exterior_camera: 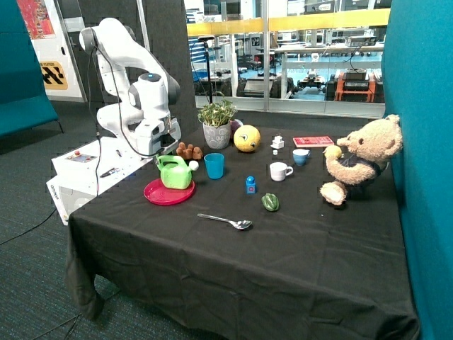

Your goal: Water the pot plant and put the can on the plate

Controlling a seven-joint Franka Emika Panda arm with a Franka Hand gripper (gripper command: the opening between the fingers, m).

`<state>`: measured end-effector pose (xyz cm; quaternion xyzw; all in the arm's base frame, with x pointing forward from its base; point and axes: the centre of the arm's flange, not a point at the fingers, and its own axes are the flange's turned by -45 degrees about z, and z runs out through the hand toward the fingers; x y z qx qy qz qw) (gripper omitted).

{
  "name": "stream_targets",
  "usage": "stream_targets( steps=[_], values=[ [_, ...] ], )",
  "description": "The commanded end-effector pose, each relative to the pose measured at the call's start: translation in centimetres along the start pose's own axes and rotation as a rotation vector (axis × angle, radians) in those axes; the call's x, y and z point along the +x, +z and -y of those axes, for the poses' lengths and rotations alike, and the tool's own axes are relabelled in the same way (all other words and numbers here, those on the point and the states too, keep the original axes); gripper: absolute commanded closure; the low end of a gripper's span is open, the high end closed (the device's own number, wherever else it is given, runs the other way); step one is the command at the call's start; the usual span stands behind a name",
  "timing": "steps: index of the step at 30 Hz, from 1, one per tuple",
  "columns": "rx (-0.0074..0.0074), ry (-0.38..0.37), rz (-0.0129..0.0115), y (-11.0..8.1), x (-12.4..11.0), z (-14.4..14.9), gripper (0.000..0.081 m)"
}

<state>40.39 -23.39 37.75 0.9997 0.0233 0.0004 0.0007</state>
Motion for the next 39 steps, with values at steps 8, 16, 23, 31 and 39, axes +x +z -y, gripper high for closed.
stream_targets(
  steps=[8, 16, 23, 31, 39],
  values=[
    [0.0015, -0.010, 0.0008, -0.5, -0.2, 0.0, 0.0124],
    [0.0015, -0.028, 0.0008, -1.7, -0.1, 0.6, 0.0149],
    [0.0015, -0.062, 0.0007, -2.5, 0.5, 2.1, 0.0170],
    [0.0015, -0.114, 0.0007, -3.6, 1.6, 4.3, 0.0188],
    [0.0015, -0.112, 0.0007, -3.8, 2.6, 4.1, 0.0193]
  ],
)
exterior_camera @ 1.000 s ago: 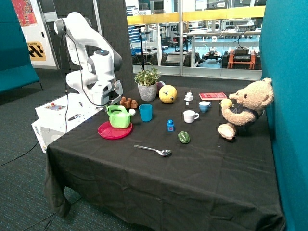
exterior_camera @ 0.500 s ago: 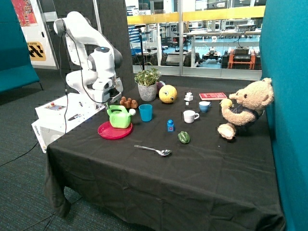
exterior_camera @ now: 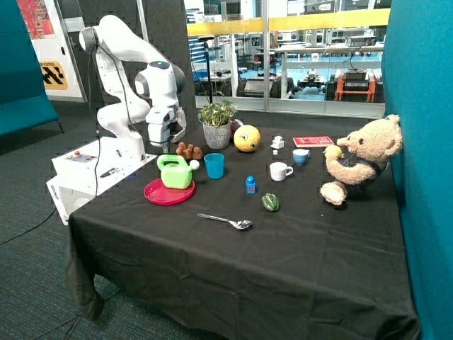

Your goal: Water the pot plant and put the can on the plate

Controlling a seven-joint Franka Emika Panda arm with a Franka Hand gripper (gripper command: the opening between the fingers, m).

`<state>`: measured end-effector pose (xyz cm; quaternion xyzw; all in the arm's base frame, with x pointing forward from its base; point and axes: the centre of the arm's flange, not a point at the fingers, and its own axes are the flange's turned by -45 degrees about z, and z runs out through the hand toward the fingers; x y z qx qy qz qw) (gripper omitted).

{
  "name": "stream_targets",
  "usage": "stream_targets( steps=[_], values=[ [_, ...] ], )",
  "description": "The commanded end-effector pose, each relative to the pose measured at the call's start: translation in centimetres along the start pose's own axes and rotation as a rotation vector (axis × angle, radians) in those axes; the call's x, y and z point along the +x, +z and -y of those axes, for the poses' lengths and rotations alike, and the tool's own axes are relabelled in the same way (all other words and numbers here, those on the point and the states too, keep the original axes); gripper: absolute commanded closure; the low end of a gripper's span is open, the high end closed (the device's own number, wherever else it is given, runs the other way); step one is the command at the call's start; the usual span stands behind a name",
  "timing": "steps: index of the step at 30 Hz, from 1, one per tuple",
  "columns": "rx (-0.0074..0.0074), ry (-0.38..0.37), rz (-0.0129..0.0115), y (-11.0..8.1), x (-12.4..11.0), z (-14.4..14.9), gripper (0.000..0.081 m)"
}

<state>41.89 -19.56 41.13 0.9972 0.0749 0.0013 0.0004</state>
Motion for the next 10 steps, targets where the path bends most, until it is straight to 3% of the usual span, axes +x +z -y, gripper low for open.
stream_targets(
  steps=[1, 10],
  values=[
    [0.0010, -0.007, 0.0025, -0.5, 1.1, 0.2, 0.0196],
    [0.0011, -0.039, 0.0025, -0.8, 2.5, 0.6, 0.0194]
  ],
)
